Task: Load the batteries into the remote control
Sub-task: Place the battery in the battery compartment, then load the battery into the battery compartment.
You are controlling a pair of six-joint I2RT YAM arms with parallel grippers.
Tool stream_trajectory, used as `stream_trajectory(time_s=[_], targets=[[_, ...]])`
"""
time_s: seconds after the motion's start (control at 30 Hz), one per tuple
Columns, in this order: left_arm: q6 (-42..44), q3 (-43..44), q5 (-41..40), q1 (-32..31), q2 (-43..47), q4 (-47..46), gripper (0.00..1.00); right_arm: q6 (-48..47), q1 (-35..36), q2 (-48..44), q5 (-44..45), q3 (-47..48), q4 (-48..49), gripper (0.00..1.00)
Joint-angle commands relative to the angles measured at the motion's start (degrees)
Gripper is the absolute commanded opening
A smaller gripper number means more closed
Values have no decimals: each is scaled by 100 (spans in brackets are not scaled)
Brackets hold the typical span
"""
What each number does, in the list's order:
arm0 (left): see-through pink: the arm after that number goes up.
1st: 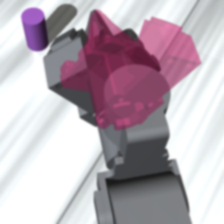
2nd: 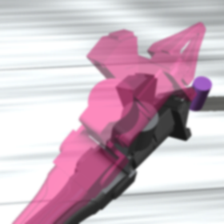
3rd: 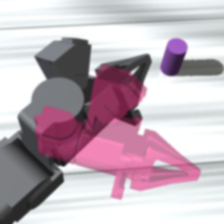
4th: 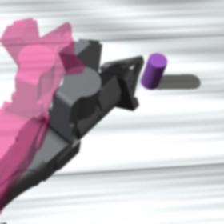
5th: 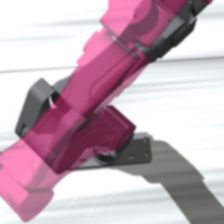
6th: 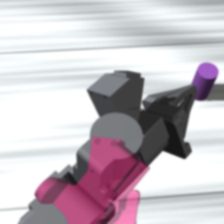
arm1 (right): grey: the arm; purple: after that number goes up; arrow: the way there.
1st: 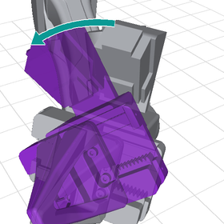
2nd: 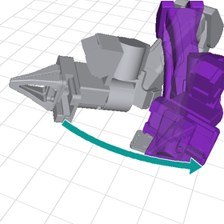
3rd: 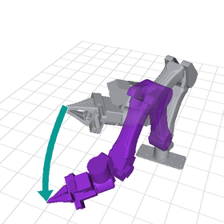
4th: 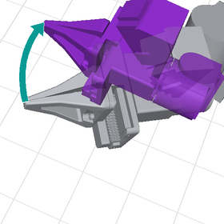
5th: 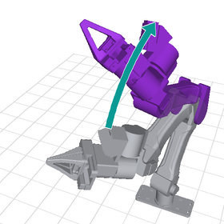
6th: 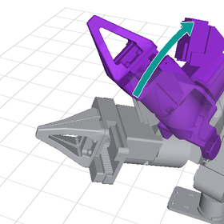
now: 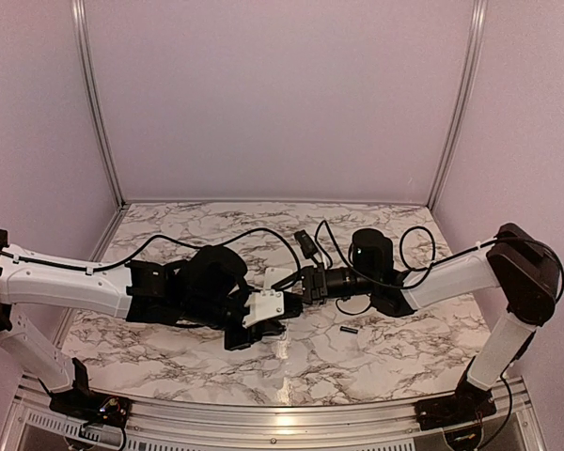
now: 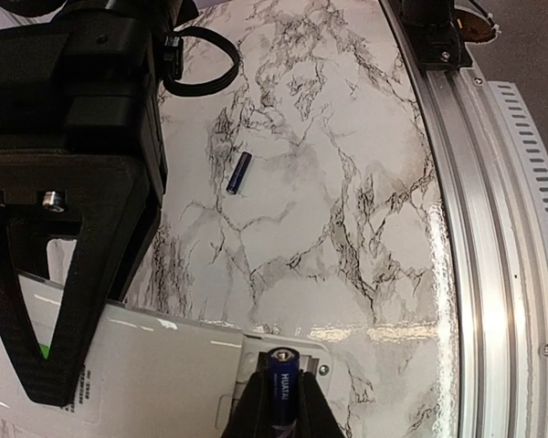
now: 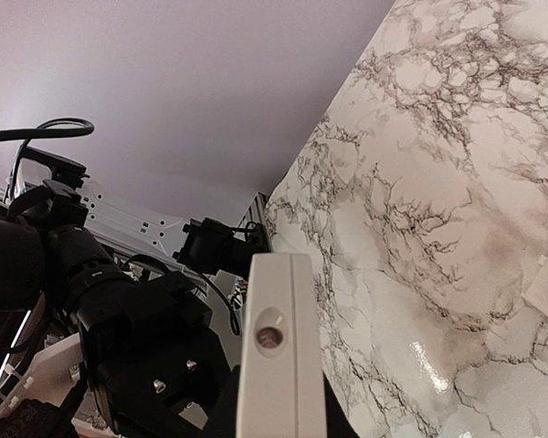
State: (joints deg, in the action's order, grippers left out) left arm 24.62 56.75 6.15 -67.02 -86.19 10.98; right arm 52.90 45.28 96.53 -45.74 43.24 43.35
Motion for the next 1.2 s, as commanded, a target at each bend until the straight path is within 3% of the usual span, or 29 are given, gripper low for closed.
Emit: stream_trajectory(time_s=[0.0,0.43,0.73,1.17], targets=[[-147,-68,-325,40,-149,408,10,98,-37,-212,-58,72,296,0],[-208,-59,-365,40,-108,351,31,21,-45,-104,-14,158,75,0],[-340,-15,-422,104,-91,273,34,52,-54,12,39,130,2,0],[-695,-77,-207,218,343,-121,62,95,-175,146,218,31,-147,0]])
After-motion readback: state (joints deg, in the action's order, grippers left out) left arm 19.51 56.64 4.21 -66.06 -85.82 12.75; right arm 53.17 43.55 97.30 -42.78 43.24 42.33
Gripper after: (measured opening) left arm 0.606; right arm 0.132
